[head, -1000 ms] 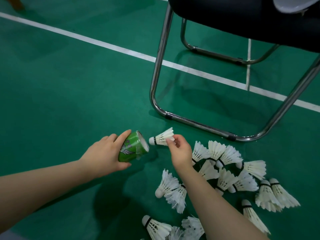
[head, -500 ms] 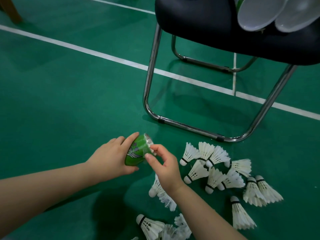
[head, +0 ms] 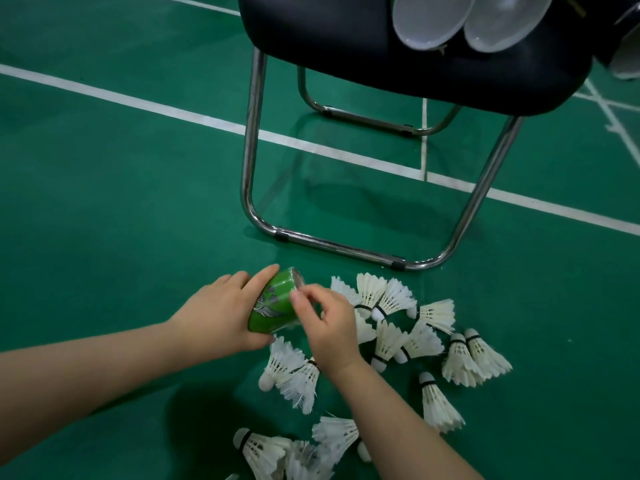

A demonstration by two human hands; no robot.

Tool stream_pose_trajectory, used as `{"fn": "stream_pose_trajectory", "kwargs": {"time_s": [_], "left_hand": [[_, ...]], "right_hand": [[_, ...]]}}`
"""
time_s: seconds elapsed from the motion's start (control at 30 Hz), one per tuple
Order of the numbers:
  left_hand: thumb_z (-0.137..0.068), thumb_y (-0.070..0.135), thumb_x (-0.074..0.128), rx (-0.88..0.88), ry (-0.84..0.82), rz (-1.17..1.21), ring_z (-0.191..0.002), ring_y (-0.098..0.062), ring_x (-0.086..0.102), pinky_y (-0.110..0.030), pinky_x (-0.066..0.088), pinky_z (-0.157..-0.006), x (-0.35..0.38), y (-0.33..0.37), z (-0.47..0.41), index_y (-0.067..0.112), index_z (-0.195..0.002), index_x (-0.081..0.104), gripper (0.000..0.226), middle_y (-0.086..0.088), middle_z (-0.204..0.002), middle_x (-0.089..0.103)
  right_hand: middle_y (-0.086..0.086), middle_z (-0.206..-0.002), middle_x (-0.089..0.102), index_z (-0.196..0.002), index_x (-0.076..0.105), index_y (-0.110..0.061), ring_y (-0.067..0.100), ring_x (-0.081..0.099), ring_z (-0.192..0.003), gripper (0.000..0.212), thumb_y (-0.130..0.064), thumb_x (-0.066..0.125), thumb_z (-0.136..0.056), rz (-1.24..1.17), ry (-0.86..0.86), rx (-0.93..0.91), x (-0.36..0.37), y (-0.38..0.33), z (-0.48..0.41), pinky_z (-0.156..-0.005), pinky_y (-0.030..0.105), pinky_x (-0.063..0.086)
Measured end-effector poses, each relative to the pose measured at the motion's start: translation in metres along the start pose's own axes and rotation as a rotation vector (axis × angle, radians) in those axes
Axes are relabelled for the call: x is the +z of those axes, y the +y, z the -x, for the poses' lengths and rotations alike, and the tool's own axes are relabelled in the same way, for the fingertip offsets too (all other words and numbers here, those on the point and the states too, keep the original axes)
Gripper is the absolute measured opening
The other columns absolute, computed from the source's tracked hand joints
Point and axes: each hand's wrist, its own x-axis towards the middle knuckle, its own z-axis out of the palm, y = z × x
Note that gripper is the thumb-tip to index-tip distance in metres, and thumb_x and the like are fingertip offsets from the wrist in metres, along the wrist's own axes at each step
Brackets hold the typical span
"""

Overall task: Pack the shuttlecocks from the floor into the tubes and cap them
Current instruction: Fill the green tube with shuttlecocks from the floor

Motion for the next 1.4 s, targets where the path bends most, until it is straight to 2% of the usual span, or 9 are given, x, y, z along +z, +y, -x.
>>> {"fn": "stream_pose_trajectory", "kwargs": {"time_s": [0.2,0.37,0.67,0.77,0.83,0.97,1.1,1.23,1.4], "left_hand": [[-0.072,0.067,0.060,-0.051,-0.040,0.003,-0.111,-0.016,0.047,-0.028,0.042,-0.096,0.008,-0.006,0.000,0.032,-0.148,-0.004,0.105,0.002,-0.119,0.048],[-0.071,0.067,0.060,-0.077,-0.059,-0.003,-0.112,-0.017,0.047,-0.028,0.042,-0.095,0.011,-0.011,0.000,0.032,-0.147,-0.005,0.106,0.002,-0.120,0.048],[-0.071,0.067,0.060,-0.063,-0.046,-0.001,-0.113,-0.018,0.046,-0.029,0.041,-0.097,0.011,-0.012,0.004,0.032,-0.148,-0.005,0.107,0.001,-0.121,0.048],[-0.071,0.067,0.060,-0.061,-0.042,0.003,-0.113,-0.017,0.046,-0.029,0.041,-0.097,0.009,-0.014,0.008,0.032,-0.148,-0.005,0.106,0.002,-0.121,0.048],[-0.071,0.067,0.060,-0.066,-0.051,-0.002,-0.113,-0.017,0.046,-0.029,0.041,-0.097,0.009,-0.015,0.010,0.032,-0.147,-0.005,0.106,0.002,-0.121,0.047],[-0.072,0.068,0.058,-0.069,-0.060,-0.015,-0.113,-0.017,0.046,-0.029,0.041,-0.097,0.008,-0.016,0.013,0.031,-0.147,-0.007,0.106,0.002,-0.122,0.047],[-0.072,0.067,0.059,-0.059,-0.067,-0.009,-0.114,-0.018,0.045,-0.029,0.040,-0.098,0.008,-0.012,0.015,0.032,-0.147,-0.006,0.106,0.001,-0.122,0.046],[-0.070,0.065,0.061,-0.067,-0.019,0.049,-0.113,-0.018,0.047,-0.029,0.040,-0.097,0.005,-0.012,0.013,0.032,-0.147,-0.001,0.105,0.001,-0.121,0.048],[-0.068,0.069,0.058,-0.047,-0.007,0.037,-0.110,-0.019,0.048,-0.029,0.042,-0.094,0.002,-0.013,0.013,0.030,-0.148,0.001,0.106,0.001,-0.116,0.049]], "right_hand": [[-0.004,-0.077,0.060,-0.091,0.064,-0.012,0.008,0.054,-0.073,0.023,-0.024,0.045,-0.095,0.273,0.227,0.215,-0.044,0.048,-0.012,-0.077,0.031,0.048],[-0.008,-0.112,0.062,-0.117,0.056,-0.025,0.014,0.052,-0.108,0.032,-0.042,0.043,-0.094,0.624,0.143,0.452,-0.070,0.086,-0.005,-0.105,0.038,0.031],[-0.008,-0.114,0.059,-0.100,0.065,-0.028,0.014,0.035,-0.126,0.029,-0.048,0.045,-0.091,0.764,0.024,0.475,-0.056,0.089,0.007,-0.113,0.044,0.012],[-0.010,-0.092,0.061,-0.081,0.062,-0.025,0.015,0.047,-0.109,0.030,-0.047,0.044,-0.091,0.649,0.142,0.351,-0.053,0.079,0.004,-0.110,0.044,0.021],[-0.014,-0.068,0.051,-0.065,0.052,-0.023,0.015,0.050,-0.082,0.039,-0.049,0.036,-0.089,0.504,0.317,0.202,-0.050,0.066,0.001,-0.094,0.047,0.038],[-0.017,-0.068,0.046,-0.068,0.044,-0.035,0.010,0.045,-0.073,0.027,-0.048,0.031,-0.087,0.166,0.485,0.037,-0.030,0.032,-0.004,-0.074,0.040,0.043],[-0.017,-0.074,0.051,-0.076,0.046,-0.042,0.015,0.051,-0.076,0.019,-0.046,0.034,-0.090,0.054,0.313,-0.033,-0.002,0.004,-0.004,-0.071,0.038,0.044],[-0.007,-0.067,0.054,-0.076,0.058,-0.027,0.007,0.049,-0.063,0.026,-0.040,0.041,-0.091,-0.159,0.001,0.021,0.009,-0.006,0.000,-0.059,0.027,0.042],[0.020,-0.087,0.064,-0.089,0.067,-0.009,0.037,0.059,-0.087,0.059,-0.064,0.050,-0.079,-0.167,-0.341,0.116,0.002,-0.009,-0.001,-0.079,0.050,0.050]]}}
